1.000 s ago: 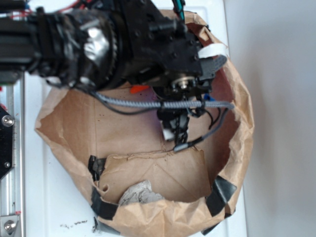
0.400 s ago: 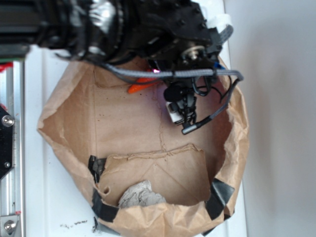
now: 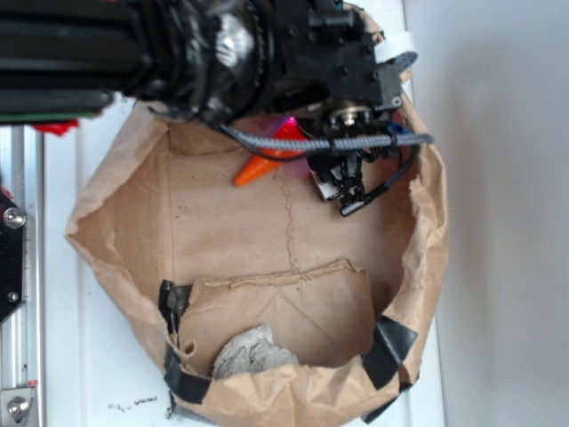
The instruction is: Grab the carrot.
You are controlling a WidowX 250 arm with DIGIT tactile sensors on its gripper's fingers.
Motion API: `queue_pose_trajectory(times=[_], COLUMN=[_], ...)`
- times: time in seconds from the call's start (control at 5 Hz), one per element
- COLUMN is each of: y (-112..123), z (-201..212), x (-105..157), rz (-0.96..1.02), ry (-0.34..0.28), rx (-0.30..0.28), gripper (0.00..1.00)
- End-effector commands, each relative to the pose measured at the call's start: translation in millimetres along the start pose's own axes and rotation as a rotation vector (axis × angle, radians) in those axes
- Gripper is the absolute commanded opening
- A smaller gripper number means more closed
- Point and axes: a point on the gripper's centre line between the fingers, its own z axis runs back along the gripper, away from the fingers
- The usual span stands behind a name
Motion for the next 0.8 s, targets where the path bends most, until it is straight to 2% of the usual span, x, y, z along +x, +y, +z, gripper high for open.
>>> queue_pose_trajectory(times=[0.0,0.2,0.4,0.6], y=[-10.5,-9.3,-7.6,-5.2], z=[8.9,12.8,22.9,40.9], x=[2.8,-0.1,-2.4,-3.8], rz=[-0.038,-0.041,-0.062,-0.07], ry=[-0.084,-0.058,-0.05,-0.041], rx=[-0.001,-0.031,-0.053,-0.103], gripper=[1.0,0.0,0.0,0.0])
